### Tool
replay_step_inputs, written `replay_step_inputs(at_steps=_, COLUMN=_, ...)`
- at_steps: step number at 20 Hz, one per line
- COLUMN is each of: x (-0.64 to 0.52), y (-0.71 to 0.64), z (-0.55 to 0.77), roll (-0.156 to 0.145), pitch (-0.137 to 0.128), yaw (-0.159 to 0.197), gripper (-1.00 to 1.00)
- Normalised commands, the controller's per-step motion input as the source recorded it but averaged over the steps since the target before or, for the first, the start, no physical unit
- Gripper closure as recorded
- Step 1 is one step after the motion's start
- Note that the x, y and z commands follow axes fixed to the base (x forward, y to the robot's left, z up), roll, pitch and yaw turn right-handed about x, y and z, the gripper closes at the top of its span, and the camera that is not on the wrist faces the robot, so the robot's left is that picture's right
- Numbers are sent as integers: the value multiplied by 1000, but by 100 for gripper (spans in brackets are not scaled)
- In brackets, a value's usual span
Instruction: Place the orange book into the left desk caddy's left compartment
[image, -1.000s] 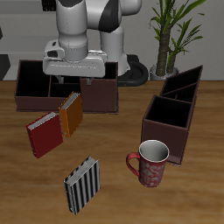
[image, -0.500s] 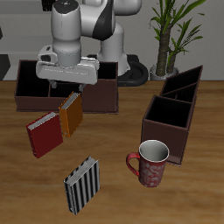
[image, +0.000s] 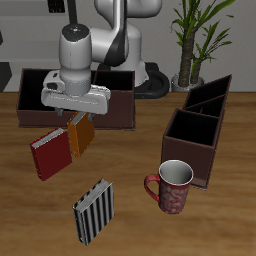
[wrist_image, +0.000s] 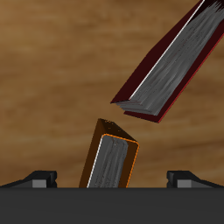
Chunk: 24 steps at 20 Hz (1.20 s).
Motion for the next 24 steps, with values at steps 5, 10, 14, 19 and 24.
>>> replay_step_inputs(at_steps=5, x=-5, y=-33, z=-447, roll=-23, pitch=26, yaw=-48, gripper=100)
replay_step_inputs(at_steps=10, x=-15, y=7, z=-138, roll=2, pitch=7, yaw=-26, gripper=100)
replay_step_inputs(at_steps=14, x=-48, y=129, z=154, roll=30, pitch=-8, yaw=-14, gripper=100)
replay_step_inputs(at_steps=19, x=-19, y=270, z=596, roll=11, pitch=-63, yaw=-7, gripper=100)
replay_step_inputs(at_steps=24, x=34, y=565, z=630, roll=42, pitch=-10, yaw=5, gripper=100)
